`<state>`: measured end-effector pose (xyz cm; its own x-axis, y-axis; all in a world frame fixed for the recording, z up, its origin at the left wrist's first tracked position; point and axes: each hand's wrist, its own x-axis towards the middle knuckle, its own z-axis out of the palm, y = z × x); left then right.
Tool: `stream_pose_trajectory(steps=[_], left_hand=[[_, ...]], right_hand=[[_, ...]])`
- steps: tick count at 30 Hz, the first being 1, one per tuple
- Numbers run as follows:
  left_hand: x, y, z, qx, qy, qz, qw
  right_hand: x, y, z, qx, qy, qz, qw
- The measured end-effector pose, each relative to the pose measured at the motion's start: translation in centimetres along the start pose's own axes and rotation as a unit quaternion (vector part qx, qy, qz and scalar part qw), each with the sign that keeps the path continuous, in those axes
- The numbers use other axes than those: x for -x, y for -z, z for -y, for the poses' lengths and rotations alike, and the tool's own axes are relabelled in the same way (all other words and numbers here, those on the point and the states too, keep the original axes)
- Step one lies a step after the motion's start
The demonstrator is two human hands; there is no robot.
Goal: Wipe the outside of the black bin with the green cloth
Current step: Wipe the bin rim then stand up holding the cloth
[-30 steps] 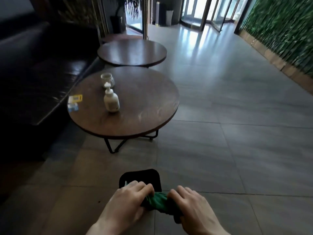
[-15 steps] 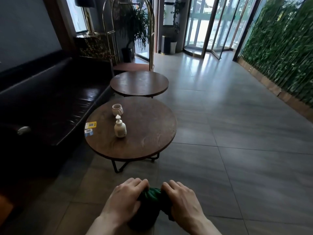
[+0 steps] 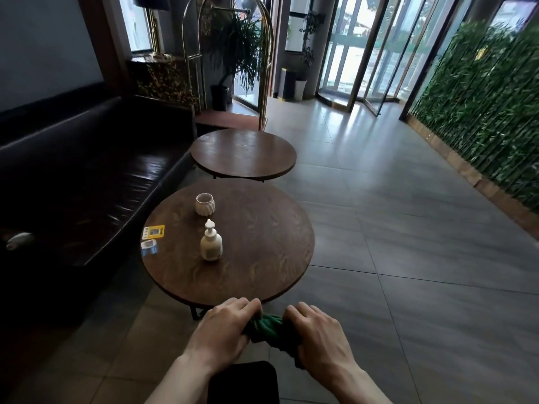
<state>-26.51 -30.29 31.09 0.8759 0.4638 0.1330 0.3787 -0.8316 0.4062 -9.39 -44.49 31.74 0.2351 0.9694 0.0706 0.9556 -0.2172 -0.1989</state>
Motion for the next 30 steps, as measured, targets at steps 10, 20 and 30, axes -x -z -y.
stream_pose_trajectory(steps=[10, 20, 30], left_hand=[[-9.1, -0.6, 5.7, -0.011, -0.019, 0.023, 0.999], [-21.1, -6.9, 9.7, -0.01, 0.068, 0.053, 0.996], [-34.4, -16.5, 15.9, -0.023, 0.145, 0.038, 0.989]], right_hand=[[-9.5, -1.1, -3.6, -0.006, -0.036, 0.011, 0.999], [-20.7, -6.2, -14.2, -0.039, -0.036, 0.08, 0.995], [-32.4, -15.0, -25.3, -0.048, -0.007, 0.061, 0.997]])
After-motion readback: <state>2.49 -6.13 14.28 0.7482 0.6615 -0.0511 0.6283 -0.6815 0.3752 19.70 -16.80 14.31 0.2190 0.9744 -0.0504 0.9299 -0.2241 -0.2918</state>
